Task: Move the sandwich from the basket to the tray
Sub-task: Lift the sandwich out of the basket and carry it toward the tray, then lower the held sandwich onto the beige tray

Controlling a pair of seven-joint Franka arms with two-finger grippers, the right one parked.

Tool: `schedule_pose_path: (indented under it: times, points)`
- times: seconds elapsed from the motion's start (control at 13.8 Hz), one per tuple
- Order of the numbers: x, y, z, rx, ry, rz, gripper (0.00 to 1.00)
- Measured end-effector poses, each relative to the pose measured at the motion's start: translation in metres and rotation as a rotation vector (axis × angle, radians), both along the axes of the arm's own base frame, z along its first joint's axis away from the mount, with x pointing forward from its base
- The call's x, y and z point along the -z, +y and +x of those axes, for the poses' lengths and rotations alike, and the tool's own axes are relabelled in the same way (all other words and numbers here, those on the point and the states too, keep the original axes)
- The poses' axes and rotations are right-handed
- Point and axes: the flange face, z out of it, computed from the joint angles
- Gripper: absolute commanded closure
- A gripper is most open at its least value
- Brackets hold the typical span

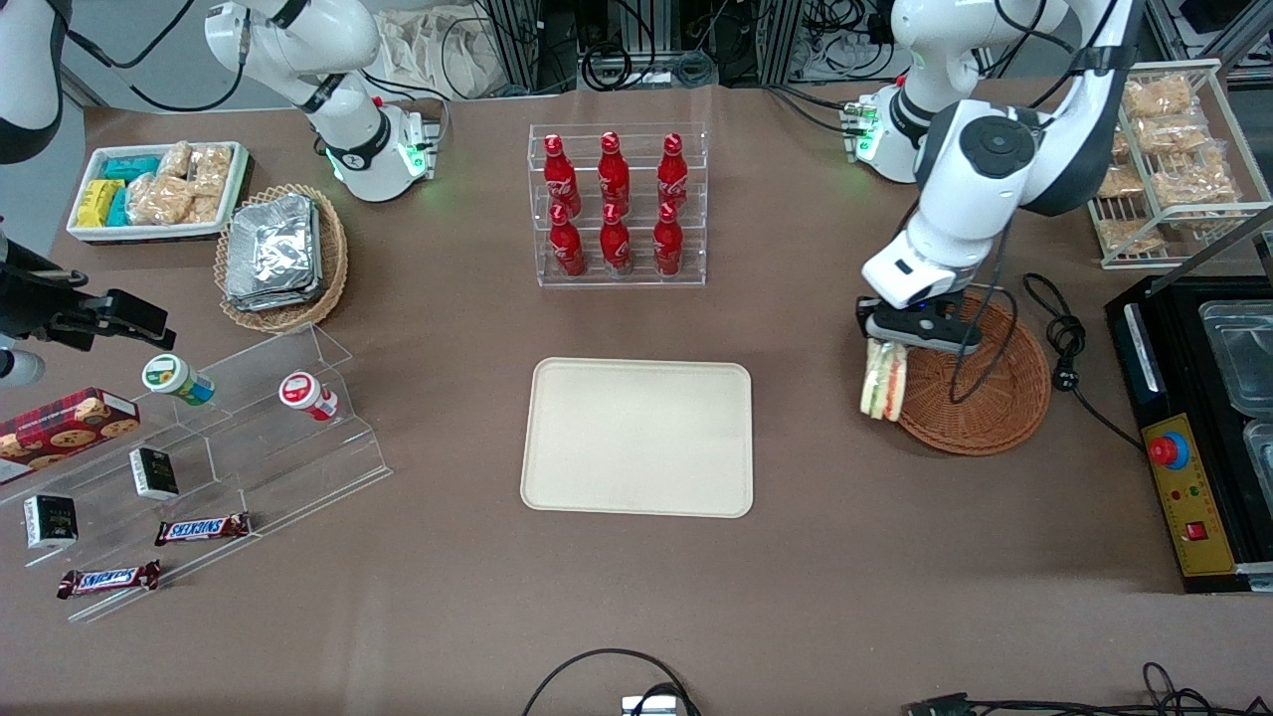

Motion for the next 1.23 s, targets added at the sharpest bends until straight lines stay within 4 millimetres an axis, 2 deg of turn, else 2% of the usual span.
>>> schedule_pose_path:
  times: [0.29, 0.73, 1.23]
  points:
    - [0.003, -0.051, 0.014, -0.020, 0.037, -0.061, 0.82]
    - [0.012, -0.089, 0.036, -0.062, 0.049, -0.097, 0.83]
    - [0.029, -0.144, 0.050, -0.135, 0.062, -0.072, 0.83]
